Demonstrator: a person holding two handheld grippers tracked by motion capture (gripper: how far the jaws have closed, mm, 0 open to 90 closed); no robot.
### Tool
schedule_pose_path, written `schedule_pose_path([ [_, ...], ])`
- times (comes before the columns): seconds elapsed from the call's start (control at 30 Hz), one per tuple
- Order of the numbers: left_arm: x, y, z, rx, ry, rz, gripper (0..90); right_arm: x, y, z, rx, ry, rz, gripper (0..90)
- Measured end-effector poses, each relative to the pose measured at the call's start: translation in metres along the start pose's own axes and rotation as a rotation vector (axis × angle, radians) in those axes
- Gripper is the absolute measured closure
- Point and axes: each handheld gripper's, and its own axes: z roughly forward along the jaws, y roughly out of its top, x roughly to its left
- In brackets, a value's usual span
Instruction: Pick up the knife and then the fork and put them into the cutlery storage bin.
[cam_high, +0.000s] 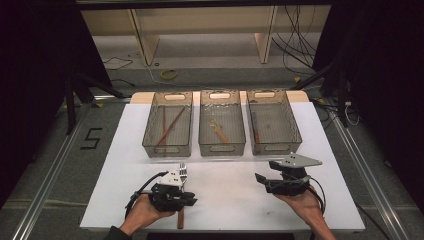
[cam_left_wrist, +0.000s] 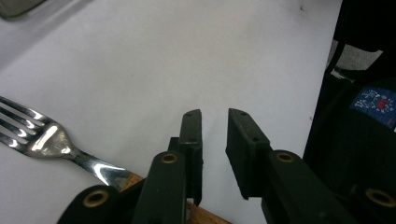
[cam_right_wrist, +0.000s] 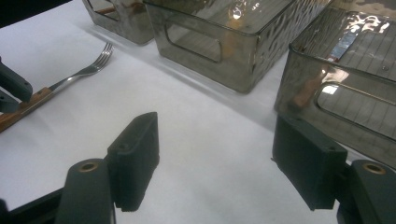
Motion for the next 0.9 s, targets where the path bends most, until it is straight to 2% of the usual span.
schedule_pose_path([
  [0.5, -0.008, -0.002, 0.012, 0.088, -0.038, 0.034, 87.1, 0.003, -0.003, -0.001, 0.012, 0.010, -0.003, 32.3],
  [0.73, -0.009, -0.005, 0.014, 0.138, -0.030, 0.046, 88.4, 0.004, -0.004, -0.001, 0.012, 0.012, -0.004, 32.3],
  [0.83, -0.008, -0.007, 0.013, 0.183, -0.023, 0.055, 88.3, 0.004, -0.004, -0.002, 0.011, 0.011, -0.003, 32.3],
  [0.9, -0.007, -0.009, 0.012, 0.192, -0.023, 0.047, 88.4, 0.004, -0.005, -0.002, 0.012, 0.011, -0.004, 32.3],
])
